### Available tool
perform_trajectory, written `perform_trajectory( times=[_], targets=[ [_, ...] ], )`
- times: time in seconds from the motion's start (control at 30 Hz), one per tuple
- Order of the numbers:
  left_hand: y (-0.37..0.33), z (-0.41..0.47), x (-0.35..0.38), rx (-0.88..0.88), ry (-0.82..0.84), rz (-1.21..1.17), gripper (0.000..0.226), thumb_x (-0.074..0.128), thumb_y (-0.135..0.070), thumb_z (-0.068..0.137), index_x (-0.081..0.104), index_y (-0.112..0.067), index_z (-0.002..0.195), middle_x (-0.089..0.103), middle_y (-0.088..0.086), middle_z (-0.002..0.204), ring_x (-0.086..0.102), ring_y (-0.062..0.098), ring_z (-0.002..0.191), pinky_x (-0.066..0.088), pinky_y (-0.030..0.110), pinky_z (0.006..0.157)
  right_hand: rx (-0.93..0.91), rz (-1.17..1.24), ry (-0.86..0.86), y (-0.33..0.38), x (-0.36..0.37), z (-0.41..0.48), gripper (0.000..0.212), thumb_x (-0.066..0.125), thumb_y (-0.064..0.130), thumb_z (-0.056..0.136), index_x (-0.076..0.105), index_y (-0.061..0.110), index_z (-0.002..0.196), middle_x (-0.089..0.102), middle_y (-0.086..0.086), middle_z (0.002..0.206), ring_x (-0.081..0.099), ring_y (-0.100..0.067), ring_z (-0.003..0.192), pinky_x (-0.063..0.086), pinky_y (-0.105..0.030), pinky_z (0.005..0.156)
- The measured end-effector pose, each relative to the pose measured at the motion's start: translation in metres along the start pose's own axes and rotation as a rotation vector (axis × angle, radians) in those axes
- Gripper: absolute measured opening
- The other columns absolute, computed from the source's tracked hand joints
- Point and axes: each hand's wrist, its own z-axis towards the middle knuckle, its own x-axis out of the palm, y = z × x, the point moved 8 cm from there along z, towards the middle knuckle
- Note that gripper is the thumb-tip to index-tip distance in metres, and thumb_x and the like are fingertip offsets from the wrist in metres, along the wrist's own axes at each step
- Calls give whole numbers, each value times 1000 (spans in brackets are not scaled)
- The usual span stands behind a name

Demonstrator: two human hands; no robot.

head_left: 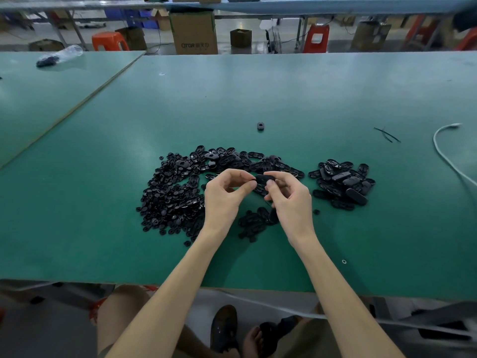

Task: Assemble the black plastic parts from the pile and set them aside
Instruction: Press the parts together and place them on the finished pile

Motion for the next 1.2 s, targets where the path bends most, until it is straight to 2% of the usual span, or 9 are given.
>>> perform_trajectory(
  times=[0.37, 0.6, 0.8, 1.2],
  targets=[
    [-1, 1, 2, 22, 5, 58, 11, 83, -9, 85, 76, -13, 92, 77, -3, 89, 72, 11, 84, 52, 17, 78, -9, -27, 26, -1, 2, 1, 18, 65, 12, 101, 76, 24, 110, 75, 5, 89, 70, -9, 72, 53, -25, 70],
    [-1, 1, 2, 22, 0, 87, 11, 83, -8, 85, 75, -11, 92, 77, -2, 89, 71, 10, 83, 52, 18, 77, 2, -31, 45, -3, 4, 2, 14, 71, 12, 99, 75, 16, 111, 77, 5, 93, 72, -10, 72, 52, -20, 68],
    [-1, 0, 3, 18, 4, 99, 11, 83, -11, 85, 73, -12, 90, 75, -3, 87, 69, 9, 82, 51, 21, 76, 13, -51, 48, -5, 4, 3, 13, 73, 14, 98, 75, 11, 111, 78, 3, 88, 72, -5, 70, 51, -17, 66],
    [0, 0, 2, -1, -14, 102, 11, 83, -11, 85, 73, -12, 90, 76, -2, 88, 70, 12, 82, 50, 17, 75, 19, -34, 58, -5, 4, 2, 11, 74, 14, 97, 75, 11, 107, 78, 3, 88, 72, -7, 70, 54, -20, 69]
  ],
)
